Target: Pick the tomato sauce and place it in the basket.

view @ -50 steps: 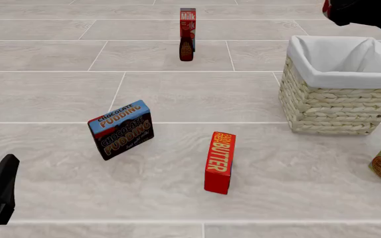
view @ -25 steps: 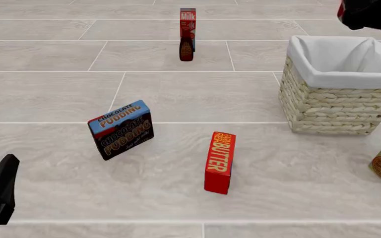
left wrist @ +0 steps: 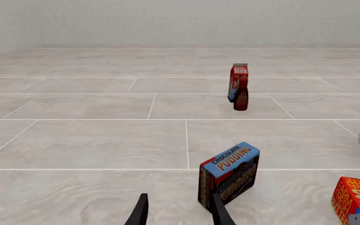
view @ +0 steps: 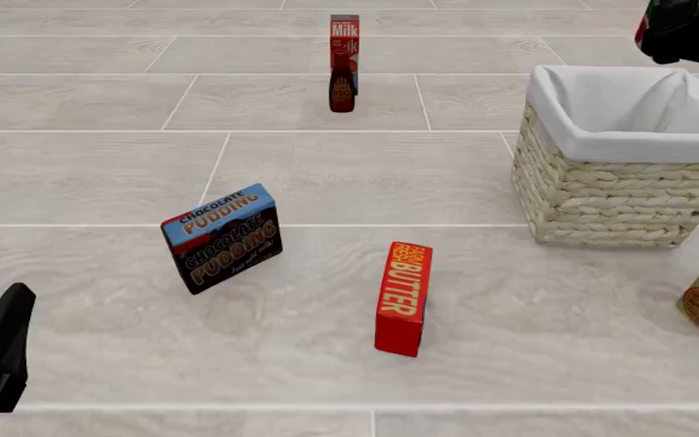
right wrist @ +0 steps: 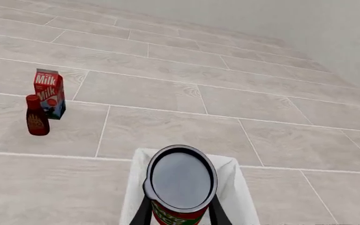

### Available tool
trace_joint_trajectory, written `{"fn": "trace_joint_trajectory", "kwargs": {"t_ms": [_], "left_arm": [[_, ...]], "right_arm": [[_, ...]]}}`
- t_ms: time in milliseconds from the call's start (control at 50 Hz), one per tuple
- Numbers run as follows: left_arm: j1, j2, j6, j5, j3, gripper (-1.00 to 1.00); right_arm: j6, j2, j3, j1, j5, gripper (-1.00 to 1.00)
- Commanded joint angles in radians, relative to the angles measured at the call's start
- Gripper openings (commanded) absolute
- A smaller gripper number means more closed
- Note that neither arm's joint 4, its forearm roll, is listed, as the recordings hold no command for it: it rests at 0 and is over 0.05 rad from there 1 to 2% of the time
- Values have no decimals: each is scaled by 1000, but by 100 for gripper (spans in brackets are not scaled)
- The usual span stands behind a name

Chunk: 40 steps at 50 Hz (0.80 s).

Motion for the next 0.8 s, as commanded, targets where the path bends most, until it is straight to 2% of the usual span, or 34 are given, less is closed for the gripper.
{"fn": "trace_joint_trajectory", "kwargs": {"t_ms": [20,800], "left_arm": [[0,0,0,0,0,100],[0,0,0,0,0,100]], "right_arm": [[30,26,-7,-23,-14,-100],[36,122,-26,-36,-39,-100]]}}
